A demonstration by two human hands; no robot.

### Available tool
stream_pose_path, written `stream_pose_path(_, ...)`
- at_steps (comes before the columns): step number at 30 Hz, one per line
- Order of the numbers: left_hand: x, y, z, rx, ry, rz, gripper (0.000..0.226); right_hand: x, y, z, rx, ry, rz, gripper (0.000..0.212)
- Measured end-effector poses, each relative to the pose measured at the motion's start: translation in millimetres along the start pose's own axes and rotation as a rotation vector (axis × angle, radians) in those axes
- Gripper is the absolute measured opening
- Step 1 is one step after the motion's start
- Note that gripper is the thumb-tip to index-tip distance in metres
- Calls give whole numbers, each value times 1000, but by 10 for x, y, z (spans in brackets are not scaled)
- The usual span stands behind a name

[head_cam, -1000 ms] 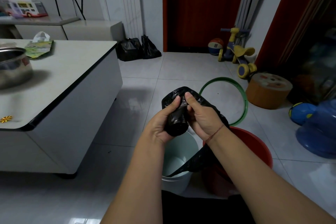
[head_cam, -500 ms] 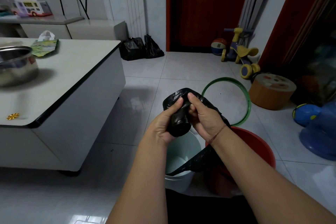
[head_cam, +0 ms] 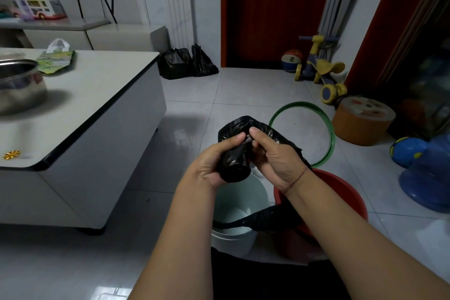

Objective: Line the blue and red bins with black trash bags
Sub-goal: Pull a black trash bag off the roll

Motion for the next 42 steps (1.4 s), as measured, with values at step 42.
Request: stream_pose_path(42, 164, 2, -45, 20, -119, -109, 25, -60, 14, -202, -44, 70, 151, 50)
Point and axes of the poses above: each hand's wrist, its own y-axis towards the middle knuckle, its own x-axis out of the palm, z = x × y, the point moved 7 cm from there along y, towards the middle knuckle
